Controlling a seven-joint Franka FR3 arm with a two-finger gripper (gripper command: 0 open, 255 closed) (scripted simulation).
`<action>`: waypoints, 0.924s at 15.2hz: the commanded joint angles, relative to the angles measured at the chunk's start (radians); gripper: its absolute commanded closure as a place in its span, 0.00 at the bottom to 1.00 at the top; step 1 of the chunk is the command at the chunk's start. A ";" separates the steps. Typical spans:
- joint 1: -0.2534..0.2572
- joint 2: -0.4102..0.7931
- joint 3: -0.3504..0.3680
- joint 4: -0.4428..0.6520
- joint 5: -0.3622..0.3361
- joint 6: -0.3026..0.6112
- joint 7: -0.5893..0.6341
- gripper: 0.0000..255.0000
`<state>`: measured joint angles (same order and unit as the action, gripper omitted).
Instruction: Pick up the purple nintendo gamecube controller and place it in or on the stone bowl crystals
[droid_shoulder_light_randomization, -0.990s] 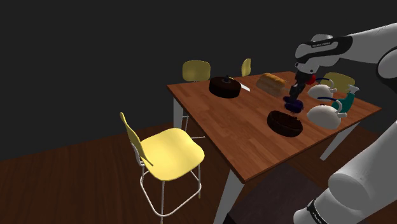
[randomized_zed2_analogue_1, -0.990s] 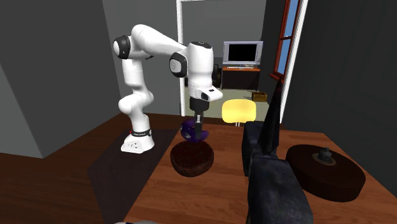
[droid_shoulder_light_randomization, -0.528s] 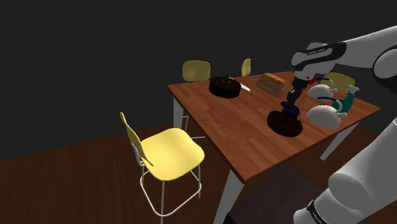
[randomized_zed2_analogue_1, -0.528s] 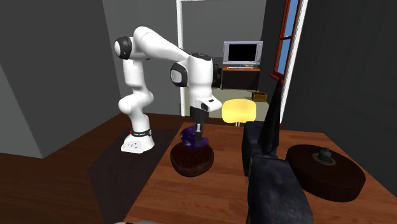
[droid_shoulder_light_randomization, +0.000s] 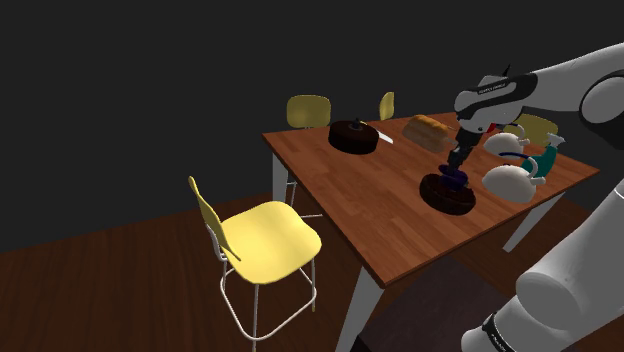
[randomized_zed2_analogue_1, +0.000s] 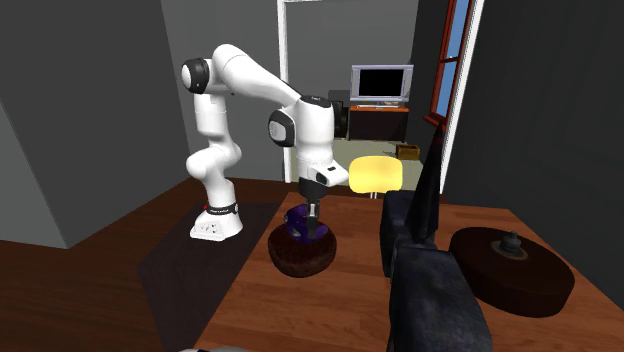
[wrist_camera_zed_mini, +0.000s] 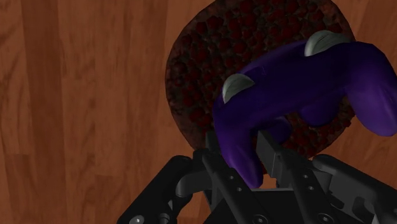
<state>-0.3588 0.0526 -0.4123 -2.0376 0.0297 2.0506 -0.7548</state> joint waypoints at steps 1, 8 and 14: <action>0.000 0.004 0.000 -0.004 0.000 0.001 0.000 1.00; -0.001 0.004 -0.001 -0.004 0.000 0.000 -0.001 0.00; 0.002 -0.025 0.000 0.067 -0.014 -0.097 0.010 0.00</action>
<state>-0.3580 0.0320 -0.4128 -2.0003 0.0180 1.9883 -0.7482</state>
